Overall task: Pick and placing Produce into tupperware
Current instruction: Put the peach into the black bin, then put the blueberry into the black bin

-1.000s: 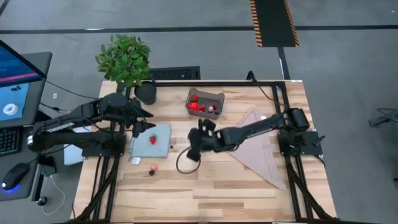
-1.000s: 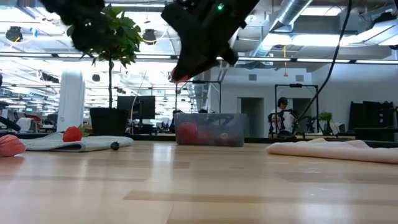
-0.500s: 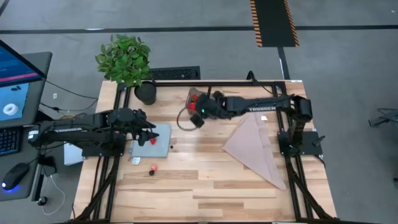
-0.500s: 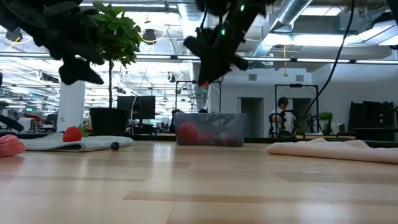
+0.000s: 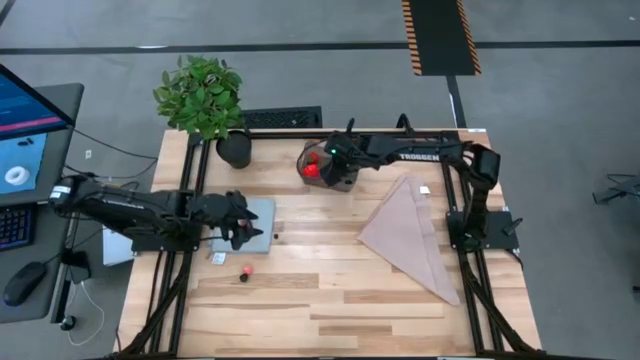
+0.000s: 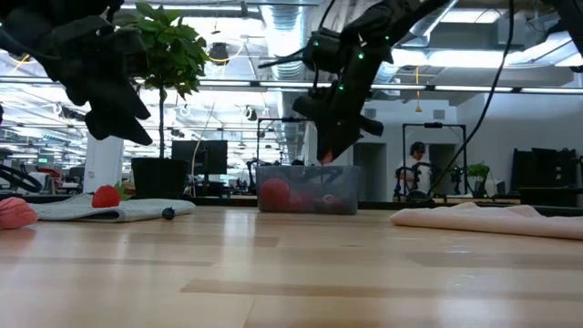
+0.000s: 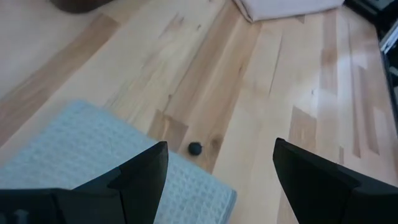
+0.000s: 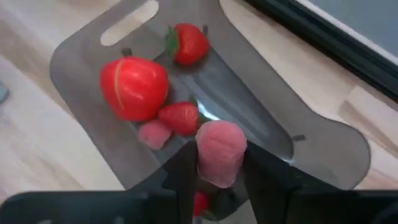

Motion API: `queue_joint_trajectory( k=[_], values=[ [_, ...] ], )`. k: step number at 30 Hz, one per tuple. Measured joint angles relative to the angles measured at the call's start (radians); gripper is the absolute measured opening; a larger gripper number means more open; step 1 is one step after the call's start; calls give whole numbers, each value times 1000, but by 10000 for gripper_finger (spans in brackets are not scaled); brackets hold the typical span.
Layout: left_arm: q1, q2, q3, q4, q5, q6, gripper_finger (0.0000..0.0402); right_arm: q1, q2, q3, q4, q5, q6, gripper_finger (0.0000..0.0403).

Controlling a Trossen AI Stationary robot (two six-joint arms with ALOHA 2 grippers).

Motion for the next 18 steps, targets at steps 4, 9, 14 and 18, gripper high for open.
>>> queue_joint_trajectory(
  k=[4,9,14,18],
  values=[
    [-25,77,0,30,-50,-21,278,5,0,-11,2,-47,1,181],
    [-26,171,0,68,-61,-13,278,5,0,-19,12,-41,-3,220],
    [-26,279,0,122,-76,3,278,17,0,-19,0,-38,-24,239],
    [-27,381,0,194,-75,39,278,29,0,-19,0,-19,-37,238]
  ],
)
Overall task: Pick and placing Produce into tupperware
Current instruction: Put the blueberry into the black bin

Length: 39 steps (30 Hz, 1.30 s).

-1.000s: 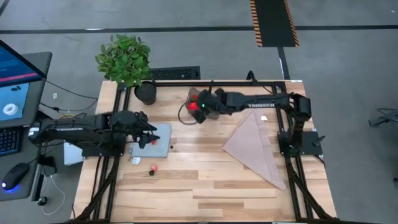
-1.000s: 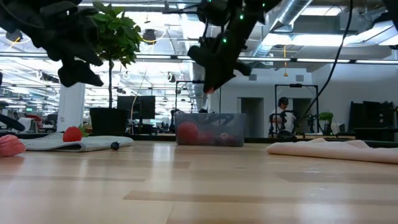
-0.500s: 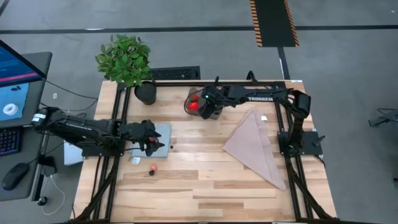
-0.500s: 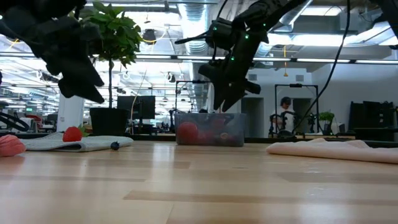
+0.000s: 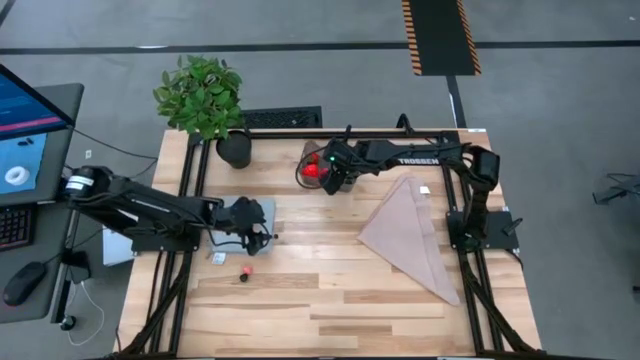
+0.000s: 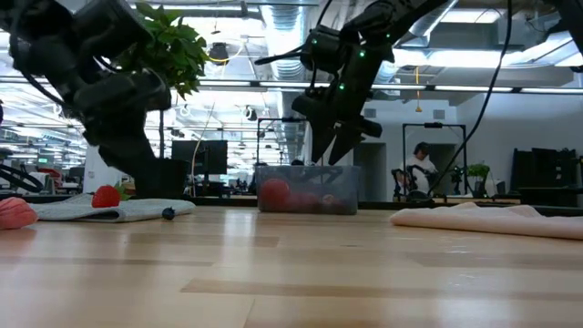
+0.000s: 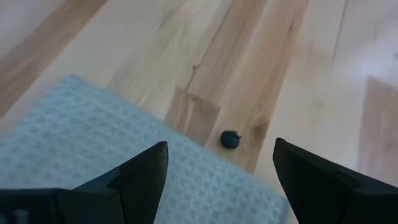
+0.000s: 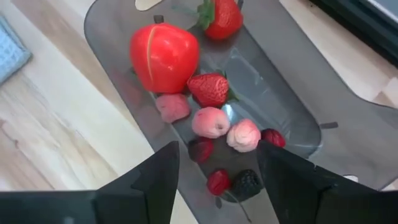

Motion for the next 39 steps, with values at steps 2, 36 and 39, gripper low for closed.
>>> queue_joint_trajectory(
  k=[2,36,39],
  values=[
    [-5,47,0,41,3,19,278,4,0,0,-2,7,-2,236],
    [-57,287,1,258,-38,115,45,29,0,0,-29,7,-18,228],
    [-57,286,1,269,-38,115,22,35,0,0,-31,7,-18,228]
  ],
)
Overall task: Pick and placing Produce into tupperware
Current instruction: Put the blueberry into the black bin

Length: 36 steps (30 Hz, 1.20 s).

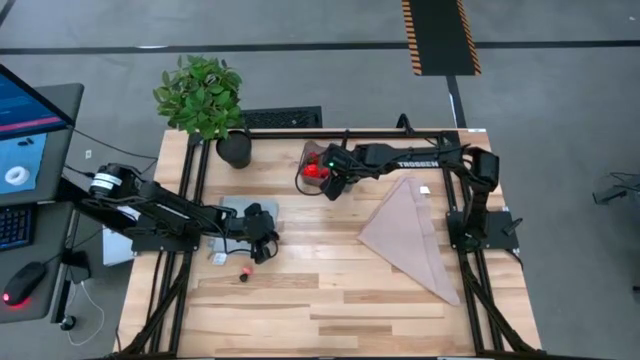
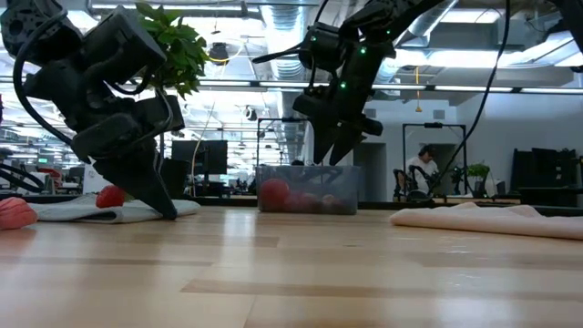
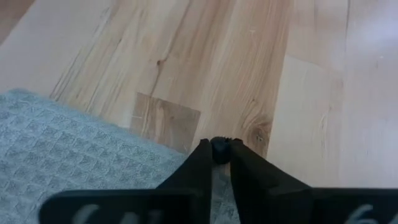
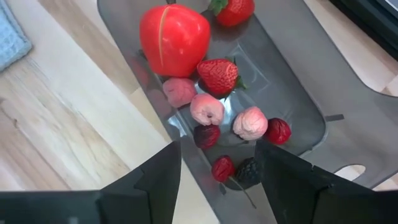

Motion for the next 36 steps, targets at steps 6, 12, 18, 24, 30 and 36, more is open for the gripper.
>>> queue_joint_trajectory(
  k=[6,12,18,24,30,36],
  values=[
    [0,0,18,15,6,14,17,0,0,0,-7,0,0,228],
    [6,0,69,11,30,33,2,7,0,0,-22,0,0,228],
    [10,0,113,9,45,49,0,14,0,0,-48,1,0,228],
    [51,0,138,-111,-3,-21,8,34,0,0,-61,1,0,228],
    [96,0,140,-204,-44,-16,81,54,0,0,-59,1,0,228],
    [103,0,140,-182,-40,4,172,58,0,0,-59,1,0,228]
  ],
)
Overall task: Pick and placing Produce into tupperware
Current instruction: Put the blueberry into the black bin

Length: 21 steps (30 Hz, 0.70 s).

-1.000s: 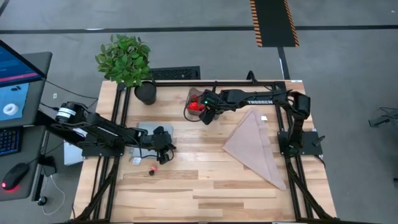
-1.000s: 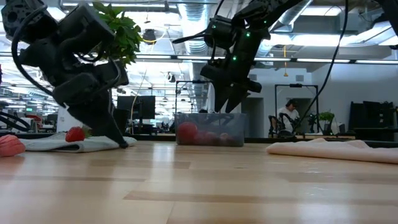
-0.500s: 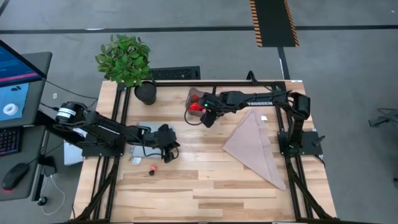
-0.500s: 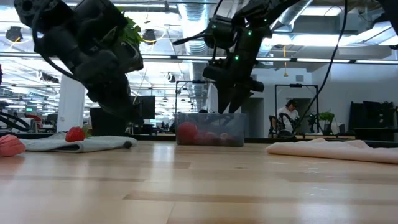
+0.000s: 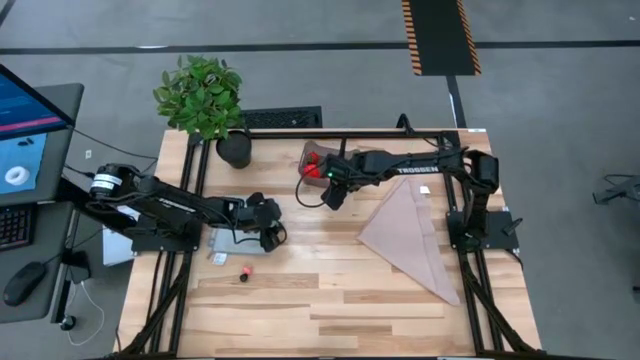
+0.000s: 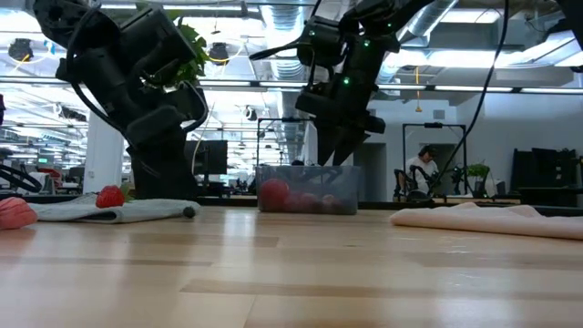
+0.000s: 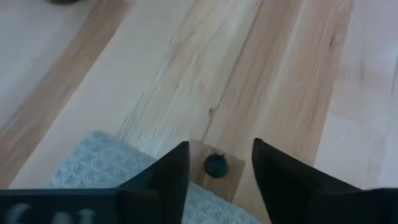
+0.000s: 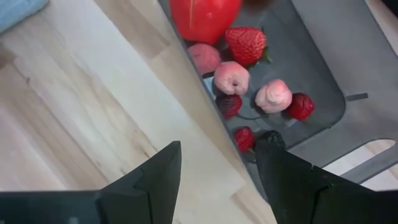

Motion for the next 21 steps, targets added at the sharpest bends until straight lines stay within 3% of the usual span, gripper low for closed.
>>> queue_joint_trajectory(
  k=[4,9,15,21],
  values=[
    [0,7,-1,-23,4,12,194,0,0,0,0,0,0,228],
    [0,62,-3,-1,4,18,190,0,0,0,-1,0,0,228],
    [17,90,-2,19,5,20,160,0,0,0,-7,0,0,228],
    [41,90,-2,21,15,38,98,1,0,0,-15,0,0,228]
  ],
)
